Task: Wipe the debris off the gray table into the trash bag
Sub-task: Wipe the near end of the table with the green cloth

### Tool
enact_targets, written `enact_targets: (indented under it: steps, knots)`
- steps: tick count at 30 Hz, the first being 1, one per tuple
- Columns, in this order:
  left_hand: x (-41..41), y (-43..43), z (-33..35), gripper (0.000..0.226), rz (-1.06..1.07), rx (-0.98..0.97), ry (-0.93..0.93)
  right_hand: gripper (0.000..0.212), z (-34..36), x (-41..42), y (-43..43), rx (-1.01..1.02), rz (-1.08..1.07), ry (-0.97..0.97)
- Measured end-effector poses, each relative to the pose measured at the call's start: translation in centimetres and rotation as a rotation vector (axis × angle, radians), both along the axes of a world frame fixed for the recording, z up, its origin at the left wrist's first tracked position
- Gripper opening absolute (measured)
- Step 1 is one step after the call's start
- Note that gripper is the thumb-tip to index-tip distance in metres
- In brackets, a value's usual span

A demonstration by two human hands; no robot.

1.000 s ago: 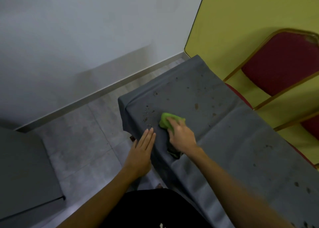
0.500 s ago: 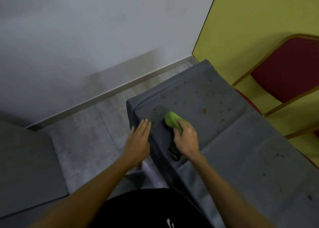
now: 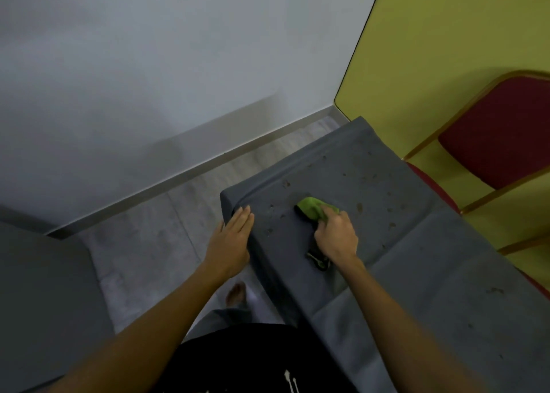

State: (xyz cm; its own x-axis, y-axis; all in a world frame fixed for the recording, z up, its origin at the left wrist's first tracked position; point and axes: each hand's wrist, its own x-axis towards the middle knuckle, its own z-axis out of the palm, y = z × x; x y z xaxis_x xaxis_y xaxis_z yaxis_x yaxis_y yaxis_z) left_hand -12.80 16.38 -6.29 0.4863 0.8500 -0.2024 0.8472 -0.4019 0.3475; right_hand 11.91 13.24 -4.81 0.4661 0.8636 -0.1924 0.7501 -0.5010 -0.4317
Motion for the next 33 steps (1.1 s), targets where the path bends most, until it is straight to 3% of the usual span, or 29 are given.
enact_targets:
  steps: [4,6,8,10,12,16,19,21,23,26,29,33]
  knots:
    - [0.0,-0.1,0.3,0.063,0.026,-0.017,-0.160,0.042,-0.5,-6.6,0.1,0.146,0.144,0.132]
    - [-0.1,-0.1,0.4,0.056,0.044,-0.049,-0.260,0.048,-1.3,-10.8,-0.3,0.048,0.329,0.116]
    - [-0.4,0.2,0.5,0.062,0.039,-0.050,-0.256,0.051,-1.7,-11.9,0.1,-0.024,0.401,-0.006]
    - [-0.9,0.6,0.5,0.070,0.010,-0.046,-0.228,0.049,-1.7,-10.0,0.9,-0.034,0.391,-0.110]
    - [-1.3,0.6,0.4,0.063,-0.021,-0.037,-0.180,0.047,-1.5,-6.9,1.7,-0.037,0.325,-0.165]
    - [-1.2,1.5,0.6,0.067,-0.054,-0.025,-0.130,0.042,-0.7,0.0,3.6,-0.013,0.054,-0.137]
    - [-0.8,3.2,1.2,0.064,-0.025,0.018,-0.111,0.039,0.0,0.6,4.6,0.079,-0.097,-0.053]
    - [-0.8,3.5,1.5,0.061,-0.047,0.040,-0.068,0.038,0.5,-2.7,4.6,0.123,-0.048,-0.020]
    - [-1.3,3.4,2.0,0.055,-0.101,0.061,-0.056,0.041,0.2,-7.9,3.8,0.094,0.151,-0.003]
    - [-2.2,3.4,1.7,0.053,-0.150,0.107,-0.100,0.049,-0.5,-12.8,2.1,0.007,0.408,-0.157]
    - [-2.6,3.6,1.8,0.054,-0.174,0.159,-0.095,0.048,-0.3,-10.7,2.7,-0.009,0.381,-0.236]
    - [-3.1,3.4,1.6,0.056,-0.175,0.124,-0.070,0.052,0.5,-4.4,4.9,-0.124,0.154,-0.238]
